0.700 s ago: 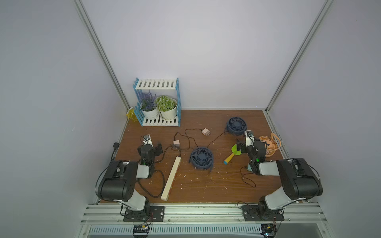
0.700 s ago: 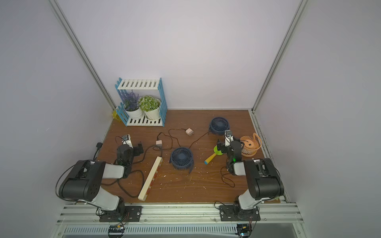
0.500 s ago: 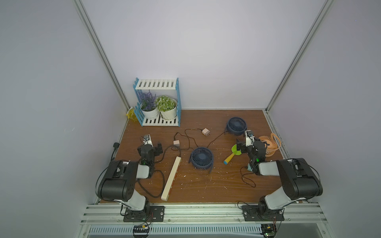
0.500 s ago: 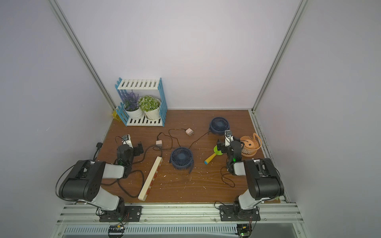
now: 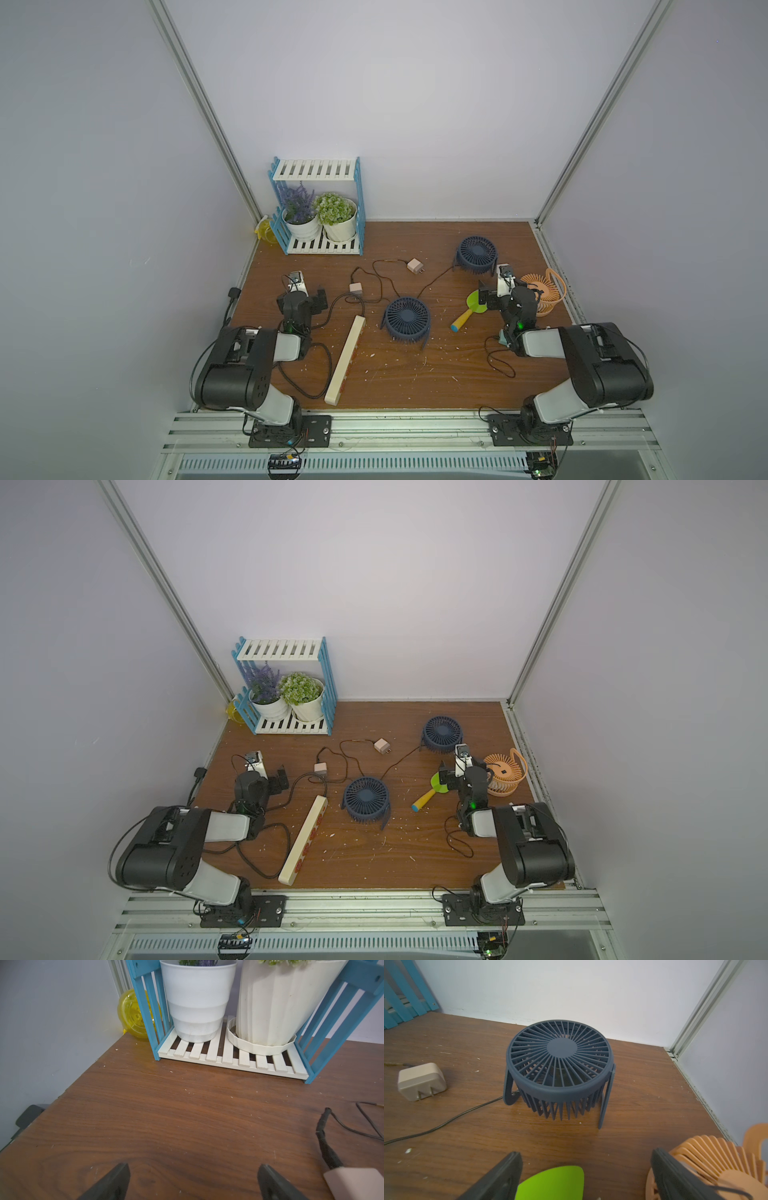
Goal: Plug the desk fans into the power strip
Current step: Pick up the plug from the center of the board.
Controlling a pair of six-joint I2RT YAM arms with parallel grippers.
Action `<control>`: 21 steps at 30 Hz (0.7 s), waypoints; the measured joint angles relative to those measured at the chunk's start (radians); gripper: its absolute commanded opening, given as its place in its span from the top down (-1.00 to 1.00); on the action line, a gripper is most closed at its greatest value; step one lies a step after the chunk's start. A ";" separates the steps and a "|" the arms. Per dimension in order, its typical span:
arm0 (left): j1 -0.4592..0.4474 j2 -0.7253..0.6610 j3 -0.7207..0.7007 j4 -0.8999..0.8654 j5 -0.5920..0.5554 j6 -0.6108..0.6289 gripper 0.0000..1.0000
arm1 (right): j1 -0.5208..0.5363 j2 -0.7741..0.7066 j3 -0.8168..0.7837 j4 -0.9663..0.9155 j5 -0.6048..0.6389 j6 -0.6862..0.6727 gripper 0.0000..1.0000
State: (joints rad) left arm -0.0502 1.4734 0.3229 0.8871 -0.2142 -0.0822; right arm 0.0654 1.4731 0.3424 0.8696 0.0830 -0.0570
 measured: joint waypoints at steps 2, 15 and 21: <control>-0.005 -0.113 -0.010 -0.050 -0.004 0.002 -0.97 | 0.000 -0.108 -0.014 -0.058 0.010 0.006 -0.99; -0.153 -0.533 0.322 -0.803 0.168 -0.222 -0.97 | 0.002 -0.664 0.214 -0.660 -0.237 0.319 -0.99; -0.349 -0.533 0.379 -1.139 0.222 -0.357 -0.97 | 0.170 -0.645 0.274 -0.903 -0.419 0.411 -0.98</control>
State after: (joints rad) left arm -0.3996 0.9405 0.7021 -0.2516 0.0074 -0.4397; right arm 0.2356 0.8284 0.6167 -0.0334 -0.3359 0.3542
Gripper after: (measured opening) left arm 0.984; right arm 0.994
